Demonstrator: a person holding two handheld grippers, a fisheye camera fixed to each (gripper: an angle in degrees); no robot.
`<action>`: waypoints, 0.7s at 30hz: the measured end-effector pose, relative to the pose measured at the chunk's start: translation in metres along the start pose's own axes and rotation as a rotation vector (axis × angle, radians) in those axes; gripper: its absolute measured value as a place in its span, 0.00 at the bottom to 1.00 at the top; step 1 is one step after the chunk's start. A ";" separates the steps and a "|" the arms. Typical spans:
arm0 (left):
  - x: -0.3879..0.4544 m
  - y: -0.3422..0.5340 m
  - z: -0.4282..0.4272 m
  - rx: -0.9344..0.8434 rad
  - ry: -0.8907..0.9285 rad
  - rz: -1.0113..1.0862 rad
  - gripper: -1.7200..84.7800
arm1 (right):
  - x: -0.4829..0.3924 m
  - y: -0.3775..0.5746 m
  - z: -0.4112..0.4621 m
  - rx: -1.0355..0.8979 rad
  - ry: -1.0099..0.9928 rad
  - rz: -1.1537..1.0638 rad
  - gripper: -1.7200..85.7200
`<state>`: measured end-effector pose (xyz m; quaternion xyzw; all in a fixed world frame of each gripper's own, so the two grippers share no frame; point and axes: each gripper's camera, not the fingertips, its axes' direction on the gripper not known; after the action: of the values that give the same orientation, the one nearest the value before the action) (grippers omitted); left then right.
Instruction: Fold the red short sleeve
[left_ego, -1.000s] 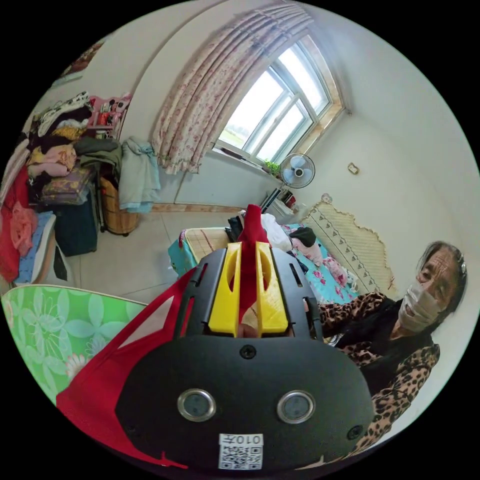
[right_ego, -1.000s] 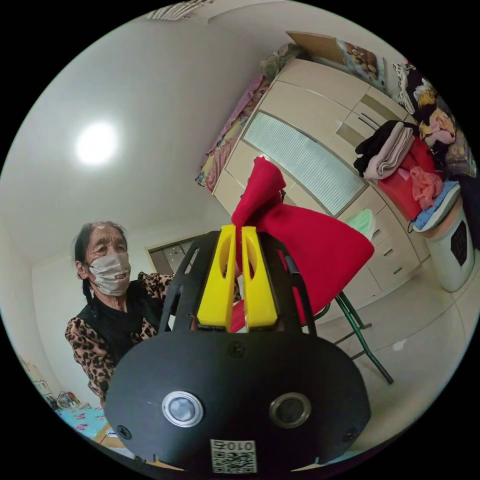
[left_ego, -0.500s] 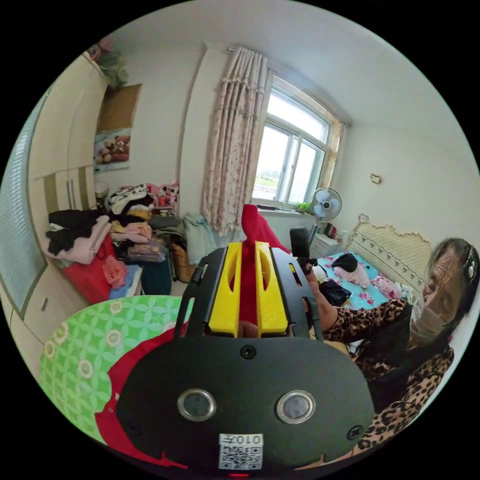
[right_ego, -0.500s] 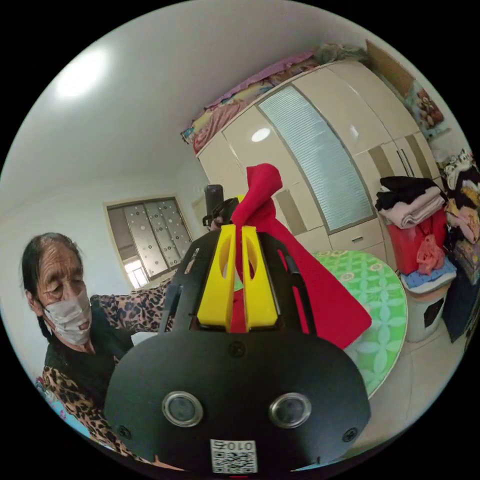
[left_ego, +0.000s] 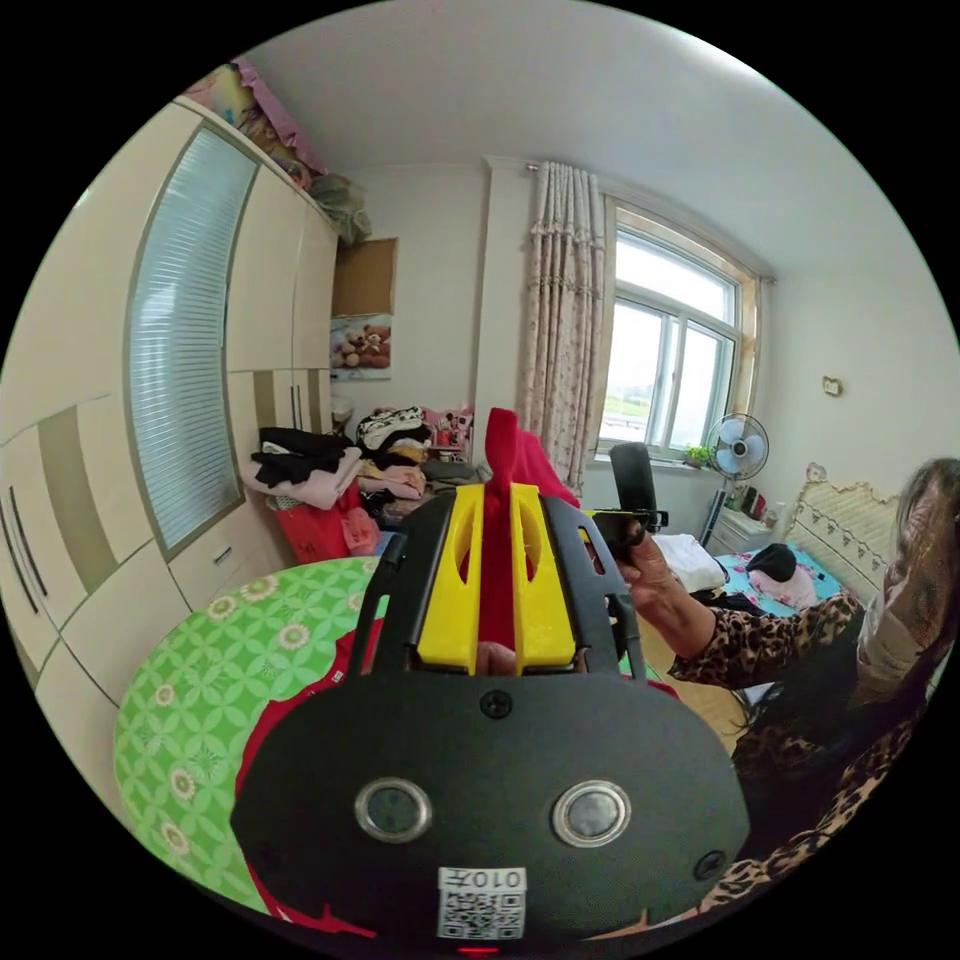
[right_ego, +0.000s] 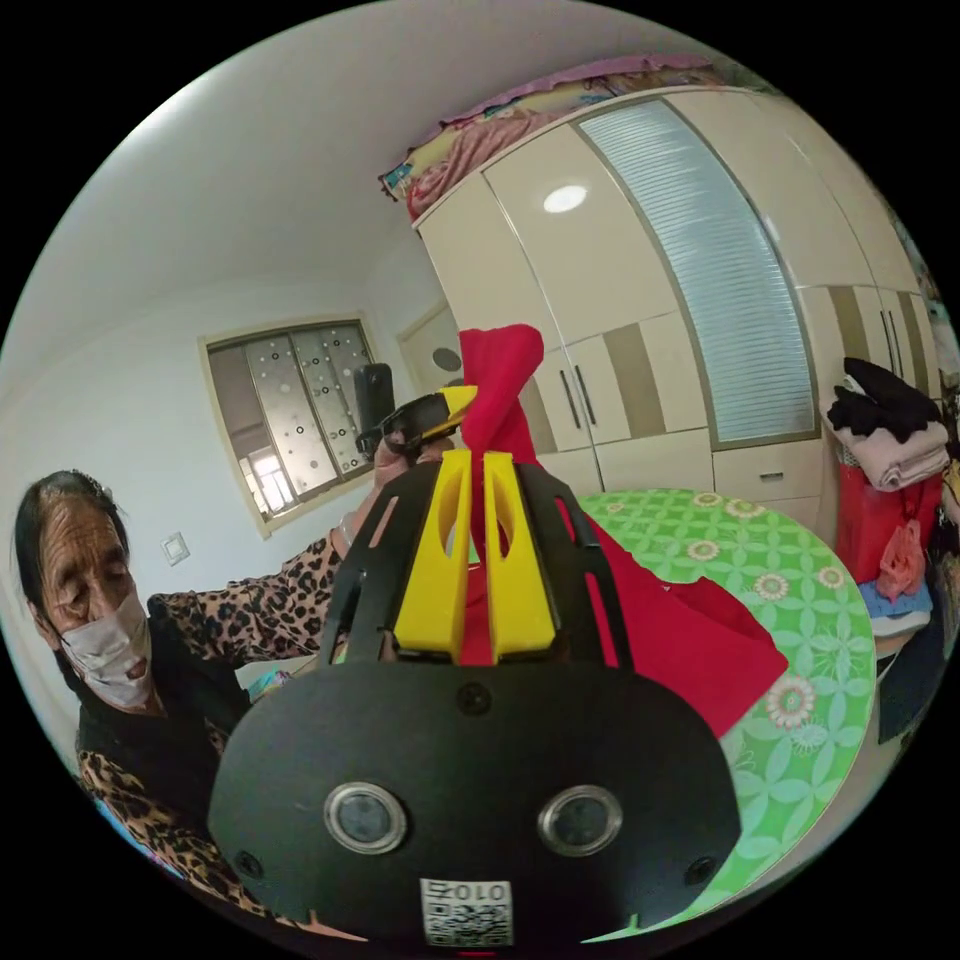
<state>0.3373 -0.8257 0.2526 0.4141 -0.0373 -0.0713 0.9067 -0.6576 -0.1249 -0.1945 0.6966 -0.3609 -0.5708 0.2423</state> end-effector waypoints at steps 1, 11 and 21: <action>-0.004 0.012 -0.011 0.002 -0.005 -0.018 0.09 | 0.014 -0.013 0.001 -0.010 -0.006 0.005 0.07; -0.024 0.139 -0.085 0.000 -0.062 -0.172 0.09 | 0.131 -0.089 0.023 -0.161 -0.102 0.065 0.07; -0.011 0.274 -0.133 0.002 -0.134 -0.301 0.08 | 0.199 -0.142 0.060 -0.394 -0.128 0.046 0.07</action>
<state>0.3700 -0.5476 0.3722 0.4103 -0.0353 -0.2339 0.8807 -0.6667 -0.1872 -0.4384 0.5894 -0.2727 -0.6678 0.3636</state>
